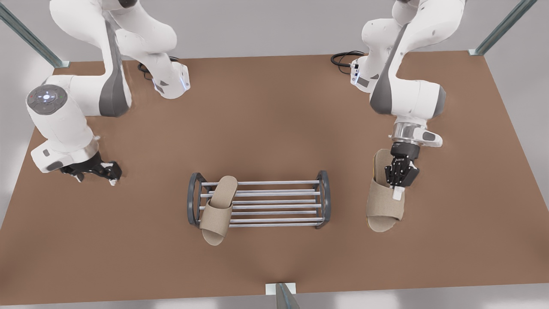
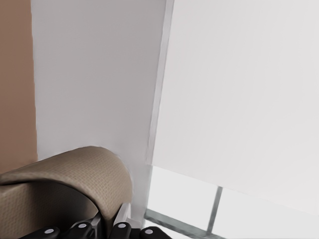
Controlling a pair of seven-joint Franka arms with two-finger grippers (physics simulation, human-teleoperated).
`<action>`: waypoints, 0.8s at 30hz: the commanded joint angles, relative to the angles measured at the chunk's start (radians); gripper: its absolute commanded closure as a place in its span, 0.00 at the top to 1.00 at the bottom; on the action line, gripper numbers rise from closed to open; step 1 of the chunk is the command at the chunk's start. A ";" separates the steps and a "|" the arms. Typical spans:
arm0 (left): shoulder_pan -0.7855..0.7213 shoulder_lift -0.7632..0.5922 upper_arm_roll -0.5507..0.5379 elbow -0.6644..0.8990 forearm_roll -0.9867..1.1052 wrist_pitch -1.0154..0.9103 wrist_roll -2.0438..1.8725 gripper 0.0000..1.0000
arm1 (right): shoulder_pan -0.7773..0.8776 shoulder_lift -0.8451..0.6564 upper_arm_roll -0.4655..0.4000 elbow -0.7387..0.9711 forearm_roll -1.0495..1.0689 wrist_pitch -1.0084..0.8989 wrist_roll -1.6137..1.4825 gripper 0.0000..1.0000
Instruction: Place the right shoe on the shoe rack with the right arm, and place the left shoe on the shoe rack with the left arm
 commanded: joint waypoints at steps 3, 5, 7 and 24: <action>-0.161 0.012 -0.064 0.107 -0.263 0.199 -0.197 0.21 | -0.176 -0.015 0.113 -0.056 0.145 -0.092 -0.177 1.00; -0.335 0.057 -0.053 0.156 -0.143 0.198 -0.197 0.21 | -0.207 -0.049 0.163 -0.071 0.099 -0.307 -0.175 1.00; -0.411 0.154 -0.048 0.234 -0.070 0.198 -0.199 0.21 | -0.198 0.070 0.148 0.138 0.106 -0.444 -0.177 1.00; -0.560 0.435 0.220 0.384 0.049 0.063 -0.195 0.25 | -0.164 0.154 0.110 0.184 0.143 -0.218 -0.177 1.00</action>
